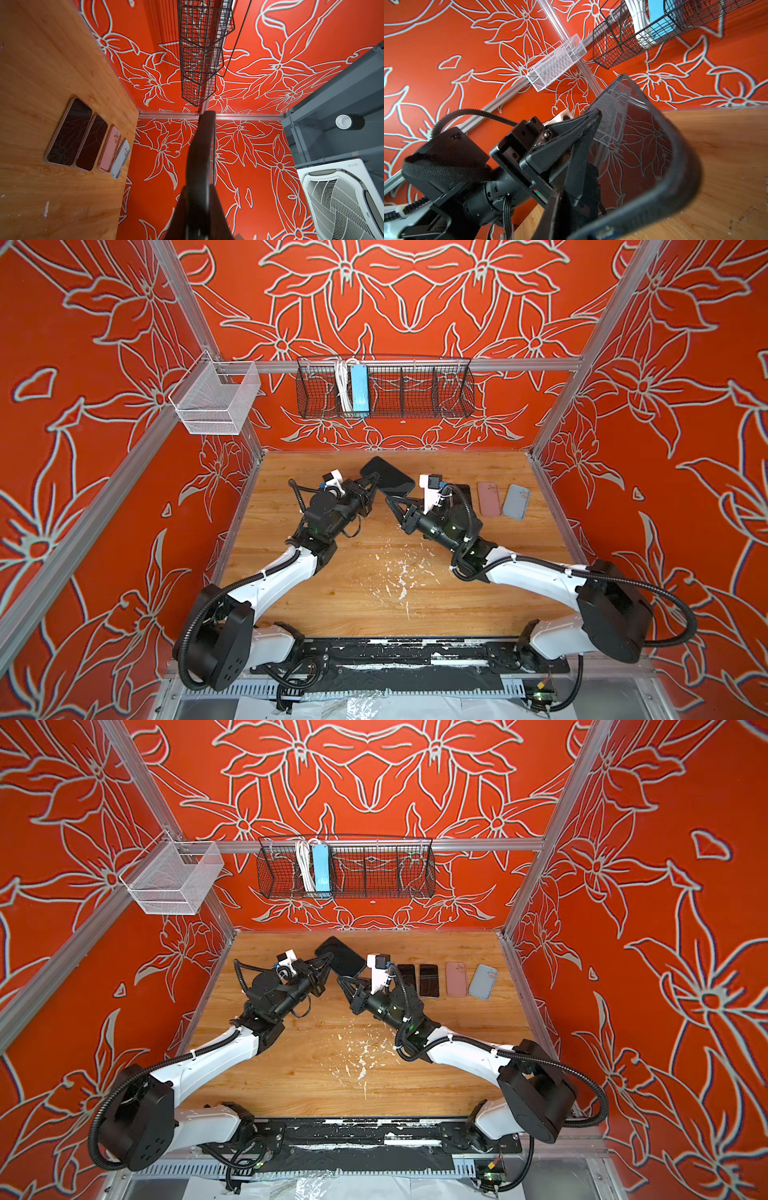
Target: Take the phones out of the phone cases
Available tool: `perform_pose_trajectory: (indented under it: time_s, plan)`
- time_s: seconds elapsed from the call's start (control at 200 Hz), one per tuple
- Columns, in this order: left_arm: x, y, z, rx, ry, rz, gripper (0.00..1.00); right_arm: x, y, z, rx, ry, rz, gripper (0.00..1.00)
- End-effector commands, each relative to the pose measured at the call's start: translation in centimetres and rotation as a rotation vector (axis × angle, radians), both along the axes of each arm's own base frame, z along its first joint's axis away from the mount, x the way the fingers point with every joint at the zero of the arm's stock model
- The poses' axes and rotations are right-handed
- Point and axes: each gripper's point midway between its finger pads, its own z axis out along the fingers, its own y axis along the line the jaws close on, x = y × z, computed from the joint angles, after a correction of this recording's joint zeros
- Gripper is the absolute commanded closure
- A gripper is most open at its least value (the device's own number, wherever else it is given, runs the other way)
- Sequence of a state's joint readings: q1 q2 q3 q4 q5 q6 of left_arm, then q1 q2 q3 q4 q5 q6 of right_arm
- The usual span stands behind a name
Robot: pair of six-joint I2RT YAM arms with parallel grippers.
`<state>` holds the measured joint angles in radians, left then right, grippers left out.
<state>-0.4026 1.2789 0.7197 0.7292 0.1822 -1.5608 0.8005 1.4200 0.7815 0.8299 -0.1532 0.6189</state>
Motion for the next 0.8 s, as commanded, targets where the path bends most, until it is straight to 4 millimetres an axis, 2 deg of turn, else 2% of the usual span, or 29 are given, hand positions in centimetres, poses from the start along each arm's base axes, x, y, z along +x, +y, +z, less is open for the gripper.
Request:
perform_pose_trajectory:
  time_s: [0.0,0.205,0.41,0.555,0.791]
  plan:
    - [-1.0,0.1,3.4,-0.052,-0.045,-0.016,1.00,1.8,-2.3,-6.7,-0.322,-0.040,-0.147,0.91]
    - [-1.5,-0.1,4.4,-0.062,-0.048,-0.028,1.00,2.3,-3.3,-8.5,-0.385,-0.038,-0.206,0.90]
    - [-1.9,0.0,5.1,-0.055,-0.059,-0.029,1.00,2.7,-3.5,-9.9,-0.408,-0.021,-0.227,0.87]
    - [-2.0,0.0,5.2,-0.057,-0.059,-0.031,1.00,2.8,-3.5,-10.1,-0.409,-0.015,-0.233,0.81]
    - [-1.9,-0.1,5.1,-0.058,-0.056,-0.034,1.00,2.5,-3.6,-10.0,-0.400,-0.010,-0.227,0.82]
